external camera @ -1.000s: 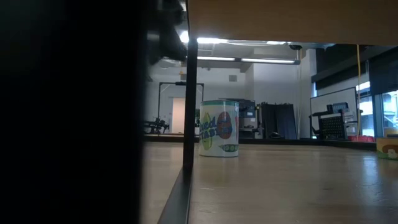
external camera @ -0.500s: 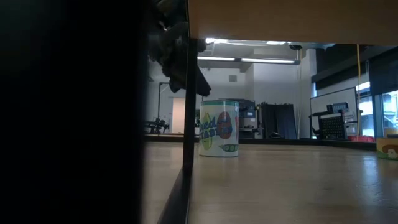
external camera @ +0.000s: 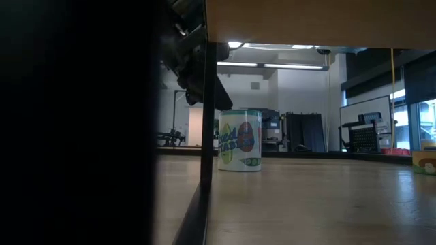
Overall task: Pick and place cans onto a shelf
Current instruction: Put the white canned mixed vegetables on the shelf
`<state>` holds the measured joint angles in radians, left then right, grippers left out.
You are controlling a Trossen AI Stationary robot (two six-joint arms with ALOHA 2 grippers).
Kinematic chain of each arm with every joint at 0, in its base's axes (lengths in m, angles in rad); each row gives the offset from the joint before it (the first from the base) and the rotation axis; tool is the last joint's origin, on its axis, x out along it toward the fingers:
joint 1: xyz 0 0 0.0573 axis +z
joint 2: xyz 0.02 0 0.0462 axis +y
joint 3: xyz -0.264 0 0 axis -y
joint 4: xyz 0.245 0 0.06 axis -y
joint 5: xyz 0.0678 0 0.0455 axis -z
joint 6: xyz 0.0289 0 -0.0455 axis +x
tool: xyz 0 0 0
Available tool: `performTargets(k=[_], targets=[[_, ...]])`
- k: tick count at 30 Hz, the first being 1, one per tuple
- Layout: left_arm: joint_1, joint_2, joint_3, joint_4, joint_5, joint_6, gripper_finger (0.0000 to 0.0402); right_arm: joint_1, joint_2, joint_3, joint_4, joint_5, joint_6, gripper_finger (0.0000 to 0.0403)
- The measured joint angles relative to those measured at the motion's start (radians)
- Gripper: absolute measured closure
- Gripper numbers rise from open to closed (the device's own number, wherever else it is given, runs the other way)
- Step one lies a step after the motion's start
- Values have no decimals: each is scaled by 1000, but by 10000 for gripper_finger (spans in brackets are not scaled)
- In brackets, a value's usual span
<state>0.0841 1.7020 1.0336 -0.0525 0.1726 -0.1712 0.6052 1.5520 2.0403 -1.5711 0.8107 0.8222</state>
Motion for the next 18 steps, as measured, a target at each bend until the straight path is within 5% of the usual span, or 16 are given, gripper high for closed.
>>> performTargets(k=[18], targets=[[-32,22,3,9,-29,-54,332,0,0,0,0,-2,2,338]])
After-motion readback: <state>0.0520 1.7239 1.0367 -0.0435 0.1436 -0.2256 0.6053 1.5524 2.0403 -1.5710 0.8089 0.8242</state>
